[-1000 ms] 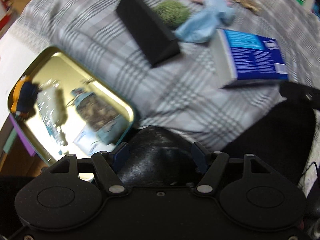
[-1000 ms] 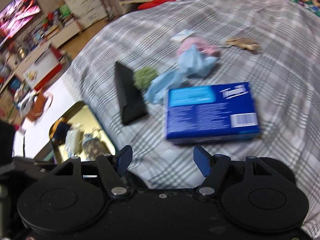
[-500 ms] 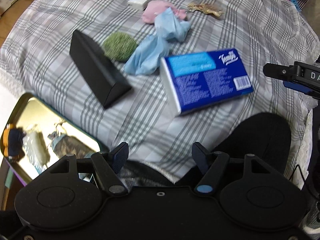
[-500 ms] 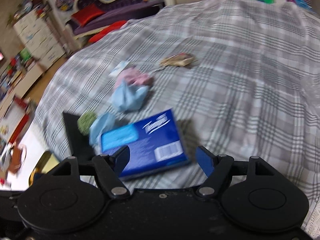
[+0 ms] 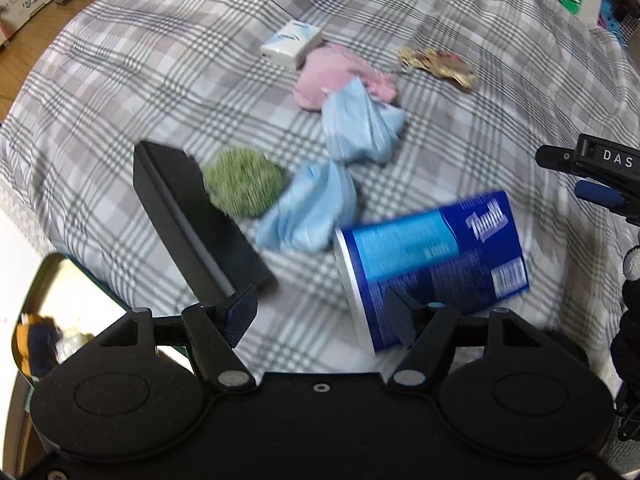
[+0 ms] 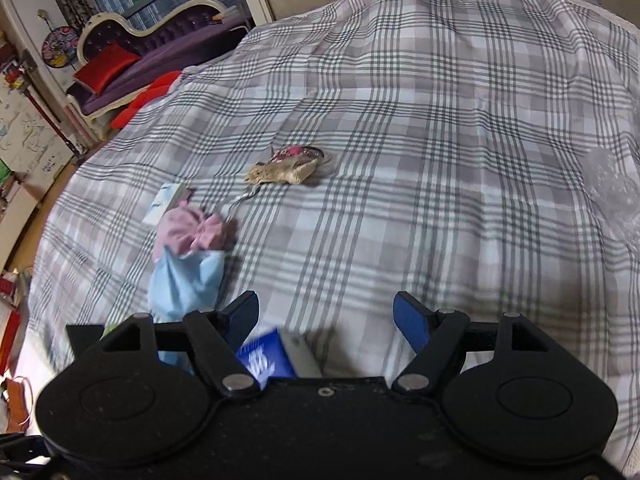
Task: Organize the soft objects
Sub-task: 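Move the left tool to the small white tissue pack while the right tool reaches the lace hair-tie bag, then grasp the white tissue pack with the left tool while the right tool grasps the lace hair-tie bag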
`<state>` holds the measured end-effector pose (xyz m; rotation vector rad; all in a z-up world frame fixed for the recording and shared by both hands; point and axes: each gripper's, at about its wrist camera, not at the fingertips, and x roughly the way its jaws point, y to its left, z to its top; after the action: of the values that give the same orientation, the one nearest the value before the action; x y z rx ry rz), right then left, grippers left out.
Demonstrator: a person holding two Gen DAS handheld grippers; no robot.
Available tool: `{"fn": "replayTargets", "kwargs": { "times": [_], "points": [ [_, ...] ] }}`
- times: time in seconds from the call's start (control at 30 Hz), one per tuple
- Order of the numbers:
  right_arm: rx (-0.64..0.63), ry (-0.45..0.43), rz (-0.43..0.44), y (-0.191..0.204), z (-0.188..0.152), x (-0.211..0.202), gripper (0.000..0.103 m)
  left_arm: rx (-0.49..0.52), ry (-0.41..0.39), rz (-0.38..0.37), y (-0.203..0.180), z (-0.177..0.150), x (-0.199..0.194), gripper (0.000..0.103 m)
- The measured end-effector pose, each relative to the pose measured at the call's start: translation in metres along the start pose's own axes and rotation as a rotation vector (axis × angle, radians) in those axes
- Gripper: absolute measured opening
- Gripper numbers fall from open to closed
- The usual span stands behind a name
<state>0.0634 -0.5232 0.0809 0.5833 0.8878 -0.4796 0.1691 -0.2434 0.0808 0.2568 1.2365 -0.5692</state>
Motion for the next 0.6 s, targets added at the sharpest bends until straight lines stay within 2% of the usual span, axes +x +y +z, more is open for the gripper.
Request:
{"fn": "replayTargets", "kwargs": {
  "times": [0.37,0.6],
  "points": [
    [-0.080,0.044,-0.049,0.034,0.047,0.062,0.074,-0.032,-0.005,0.033,0.019,0.063,0.024,0.065],
    [-0.074,0.053,-0.054,0.044,0.089,0.100,0.080,-0.079,-0.022,0.043,0.034,0.110,0.045,0.066]
  ]
}}
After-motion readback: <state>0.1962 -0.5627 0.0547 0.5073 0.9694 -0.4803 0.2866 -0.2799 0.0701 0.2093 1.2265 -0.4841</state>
